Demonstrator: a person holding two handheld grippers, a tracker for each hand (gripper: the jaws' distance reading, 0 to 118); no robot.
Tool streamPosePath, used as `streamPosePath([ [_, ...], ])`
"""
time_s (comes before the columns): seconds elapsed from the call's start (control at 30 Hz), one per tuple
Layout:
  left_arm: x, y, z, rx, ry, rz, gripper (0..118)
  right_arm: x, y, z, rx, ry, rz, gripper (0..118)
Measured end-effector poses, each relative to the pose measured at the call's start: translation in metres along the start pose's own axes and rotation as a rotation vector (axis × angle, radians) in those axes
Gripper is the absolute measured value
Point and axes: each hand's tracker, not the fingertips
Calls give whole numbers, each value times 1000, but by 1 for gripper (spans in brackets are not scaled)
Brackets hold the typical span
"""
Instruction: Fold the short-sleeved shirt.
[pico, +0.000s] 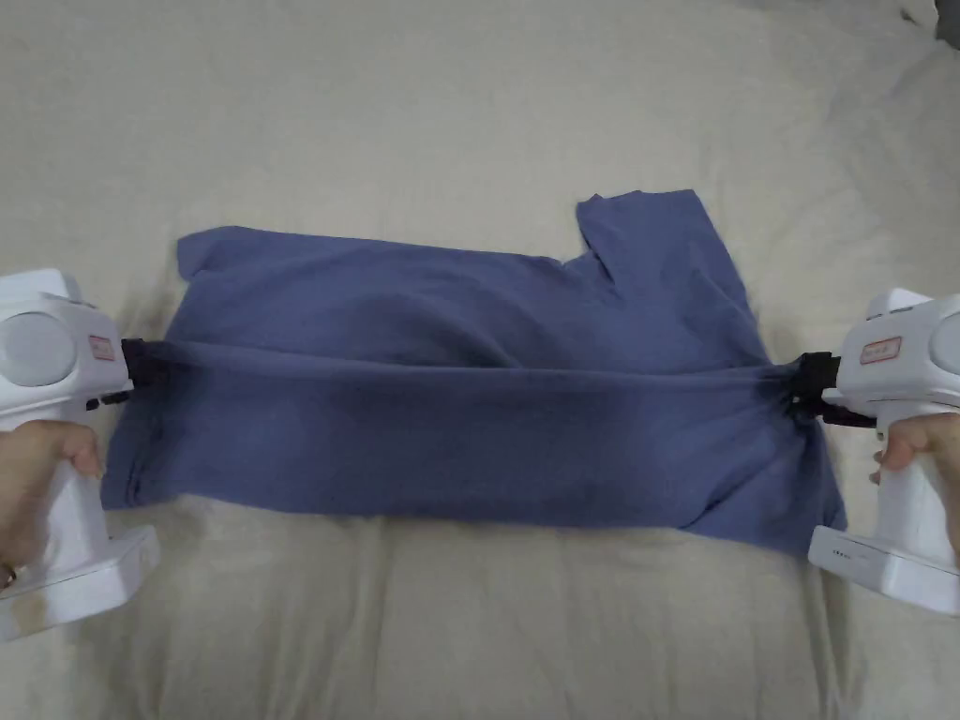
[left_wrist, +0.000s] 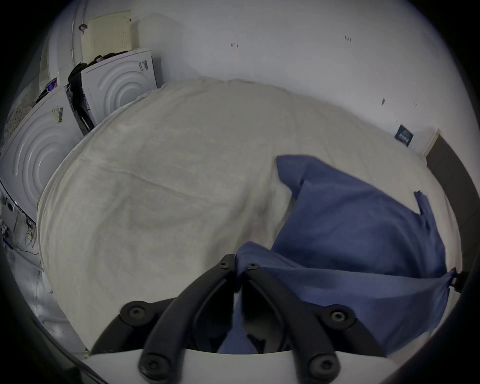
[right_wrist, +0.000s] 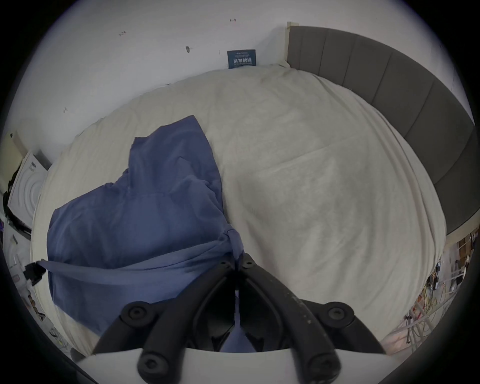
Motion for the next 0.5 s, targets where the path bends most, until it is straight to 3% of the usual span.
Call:
streamPosePath([
  [0.03, -1, -1, -2, 4, 11, 7, 27, -1, 0, -1, -1, -6, 0, 22],
  [0.07, -4, -2, -1, 11, 12, 10, 61, -2, -1, 0, 3, -13, 9, 55],
  [0.1, -7, -2, 1, 22, 9, 14, 83, 0, 0, 1, 11, -14, 35, 80],
  [0.13, -10, -2, 7, 48, 8, 17, 96, 0, -2, 8, 25, -18, 61, 95],
  [0.17, -12, -2, 13, 78, 13, 15, 109, -1, -3, 15, 48, -26, 85, 102],
  [0.23, -18, 0, 37, 175, 9, 3, 116, -1, -7, 39, 134, -23, 133, 102],
  [0.33, -22, -6, 82, 338, -14, -41, 116, -4, -22, 87, 297, 20, 189, 103],
  [0.5, -16, -47, 158, 573, 4, -142, 118, -14, -74, 173, 616, 75, 239, 118],
])
